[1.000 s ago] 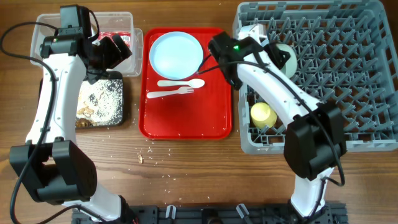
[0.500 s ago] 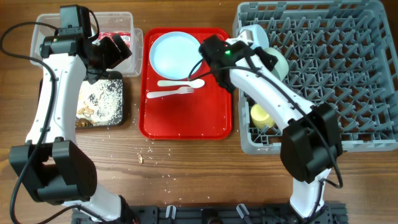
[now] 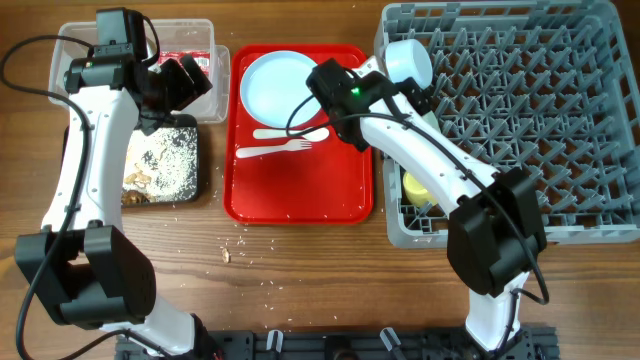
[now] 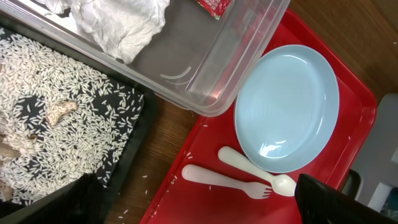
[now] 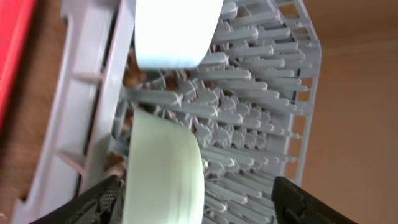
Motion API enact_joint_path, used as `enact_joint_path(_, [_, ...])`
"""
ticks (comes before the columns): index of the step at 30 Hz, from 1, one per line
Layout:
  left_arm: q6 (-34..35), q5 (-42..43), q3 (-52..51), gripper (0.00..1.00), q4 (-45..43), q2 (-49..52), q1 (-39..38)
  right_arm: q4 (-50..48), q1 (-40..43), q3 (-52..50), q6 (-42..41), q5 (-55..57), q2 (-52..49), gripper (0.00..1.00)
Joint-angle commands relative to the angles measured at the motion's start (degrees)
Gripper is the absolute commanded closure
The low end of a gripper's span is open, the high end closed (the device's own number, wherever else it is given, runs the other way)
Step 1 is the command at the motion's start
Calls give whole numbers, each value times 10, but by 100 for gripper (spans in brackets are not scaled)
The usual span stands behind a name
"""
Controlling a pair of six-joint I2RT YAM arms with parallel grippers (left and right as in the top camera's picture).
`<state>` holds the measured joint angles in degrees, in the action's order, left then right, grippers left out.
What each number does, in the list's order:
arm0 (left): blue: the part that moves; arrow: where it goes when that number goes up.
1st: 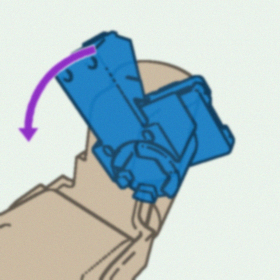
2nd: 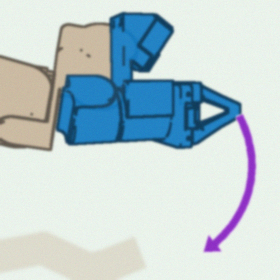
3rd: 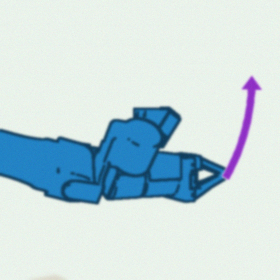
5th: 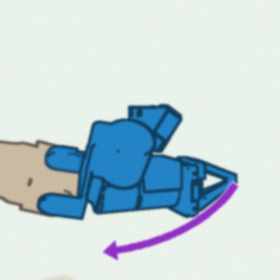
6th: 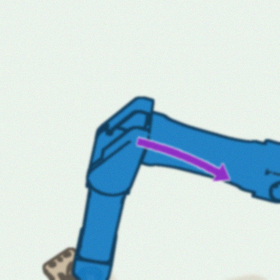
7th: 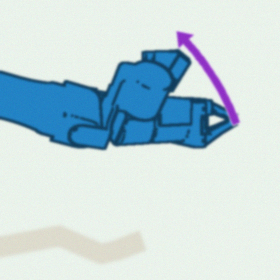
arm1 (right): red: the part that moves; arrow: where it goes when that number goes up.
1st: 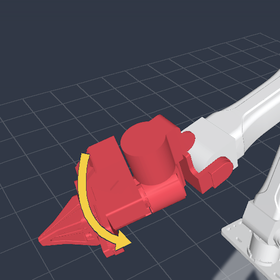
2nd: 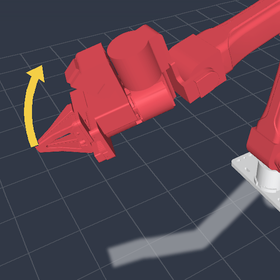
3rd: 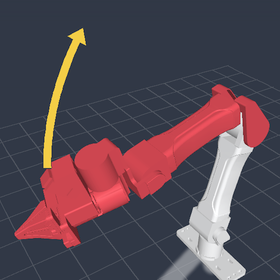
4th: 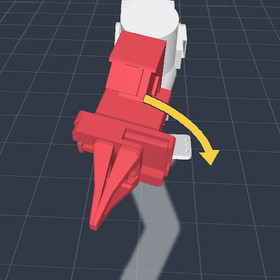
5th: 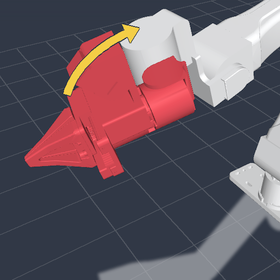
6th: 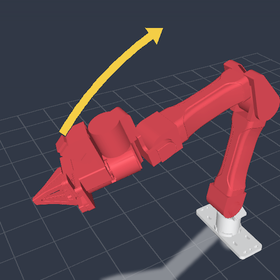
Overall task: Sort waste into correct bins and load items into the dishwasher rack
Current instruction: 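Move the right gripper to the light-blue plate on the red tray, then lift the light-blue plate and stand it upright in the rack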
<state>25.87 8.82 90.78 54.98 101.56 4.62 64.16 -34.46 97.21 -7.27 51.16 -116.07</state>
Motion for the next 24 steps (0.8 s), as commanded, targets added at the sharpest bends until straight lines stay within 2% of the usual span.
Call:
enact_joint_path(1, [-1, -5, 6, 0, -1, -6, 0, -62, -4, 51, -3, -59, 31, 11])
enact_joint_path(3, [-1, -5, 6, 0, -1, -6, 0, -144, -4, 61, -9, -171, 43, 6])
enact_joint_path(4, [-1, -5, 6, 0, -1, -6, 0, -185, -3, 61, -49, -228, 43, 4])
enact_joint_path(5, [-1, -5, 6, 0, -1, -6, 0, -252, -1, 53, -92, -337, 39, 5])
enact_joint_path(6, [-1, -5, 6, 0, -1, -6, 0, -305, 1, 41, -108, -396, 33, 9])
enact_joint_path(8, [-1, -5, 6, 0, -1, -6, 0, -384, 3, 32, -142, -430, 1, 22])
enact_joint_path(9, [-1, -5, 6, 0, -1, -6, 0, -391, 4, 32, -141, -436, -12, 26])
enact_joint_path(13, [-1, -5, 6, 0, -1, -6, 0, -362, 9, 32, -172, -443, -84, 32])
enact_joint_path(20, [-1, -5, 6, 0, -1, -6, 0, -360, 64, 32, -232, -543, -172, 50])
enact_joint_path(23, [-1, -5, 6, 0, -1, -6, 0, -356, 77, 32, -242, -564, -178, 63])
enact_joint_path(24, [-1, -5, 6, 0, -1, -6, 0, -356, 77, 32, -242, -563, -179, 73])
